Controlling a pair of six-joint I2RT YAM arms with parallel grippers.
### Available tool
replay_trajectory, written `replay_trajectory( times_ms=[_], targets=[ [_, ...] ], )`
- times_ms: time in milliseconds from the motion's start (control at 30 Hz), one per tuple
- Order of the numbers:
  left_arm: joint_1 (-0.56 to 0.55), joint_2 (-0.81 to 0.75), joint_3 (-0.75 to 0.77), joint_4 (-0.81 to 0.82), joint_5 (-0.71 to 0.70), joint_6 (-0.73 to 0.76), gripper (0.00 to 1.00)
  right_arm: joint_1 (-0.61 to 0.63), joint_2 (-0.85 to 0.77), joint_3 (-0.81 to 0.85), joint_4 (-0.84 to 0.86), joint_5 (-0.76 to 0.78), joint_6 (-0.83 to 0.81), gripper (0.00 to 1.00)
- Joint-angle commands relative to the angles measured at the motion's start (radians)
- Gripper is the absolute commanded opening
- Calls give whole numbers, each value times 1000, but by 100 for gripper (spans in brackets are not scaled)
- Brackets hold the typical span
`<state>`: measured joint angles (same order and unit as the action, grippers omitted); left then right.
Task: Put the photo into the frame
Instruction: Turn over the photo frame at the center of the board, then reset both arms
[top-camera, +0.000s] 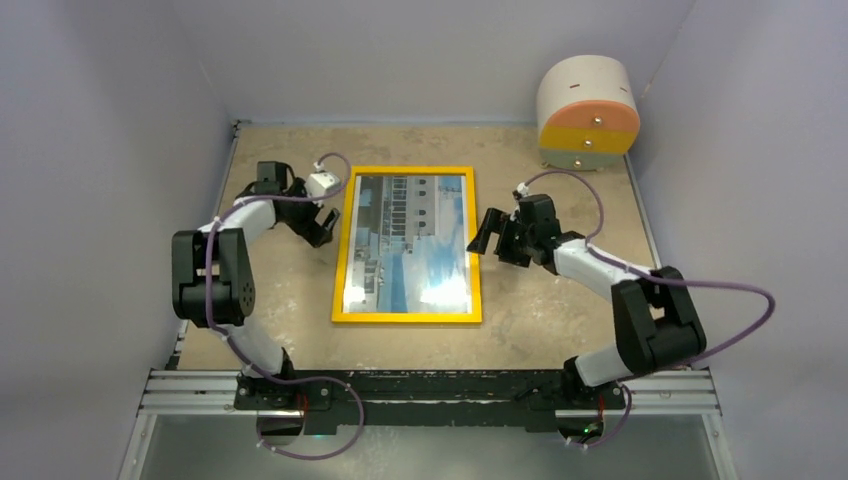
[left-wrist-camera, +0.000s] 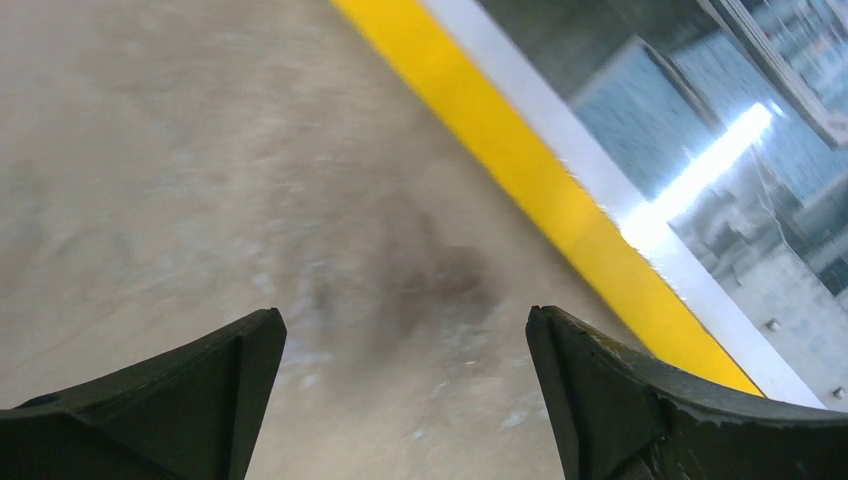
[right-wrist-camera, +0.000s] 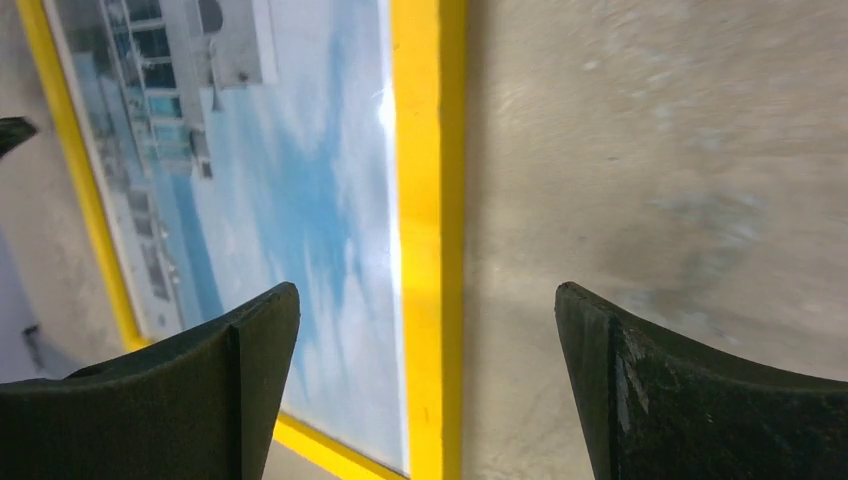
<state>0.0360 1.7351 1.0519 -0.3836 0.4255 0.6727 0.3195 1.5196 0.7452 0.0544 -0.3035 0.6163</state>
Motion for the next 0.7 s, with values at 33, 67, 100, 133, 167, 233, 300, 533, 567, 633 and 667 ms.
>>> replay_trajectory(
  times_ms=[33, 67, 100, 133, 167, 233, 300, 533, 567, 633, 667],
  targets=[
    [166, -85, 128, 20, 110, -211, 100, -10, -203, 43, -131, 434, -63, 99],
    [202, -92, 129, 48, 134, -260, 100, -15, -228, 37, -130, 522, -46, 99],
    [230, -102, 118, 83, 141, -308, 100, -17, -249, 27, -121, 601, -43, 99],
    [246, -110, 100, 121, 134, -343, 100, -19, -264, 6, -71, 674, -60, 99],
    [252, -120, 72, 164, 116, -355, 100, -19, -273, -28, 10, 722, -98, 99],
    [251, -133, -19, 242, 100, -389, 100, -19, -276, -105, 177, 832, -192, 99],
    [249, -141, -113, 382, 73, -468, 100, -19, -264, -169, 317, 963, -274, 99],
    [227, -152, -377, 772, -39, -618, 100, -95, -247, -433, 903, 1161, -428, 99],
    [223, -153, -419, 855, -50, -627, 100, -107, -233, -476, 1006, 1153, -445, 99],
    [213, -155, -507, 1013, -65, -631, 100, -130, -184, -490, 1053, 1128, -428, 99],
    [210, -154, -540, 1086, -69, -633, 100, -132, -158, -496, 1085, 1125, -428, 99]
  ],
)
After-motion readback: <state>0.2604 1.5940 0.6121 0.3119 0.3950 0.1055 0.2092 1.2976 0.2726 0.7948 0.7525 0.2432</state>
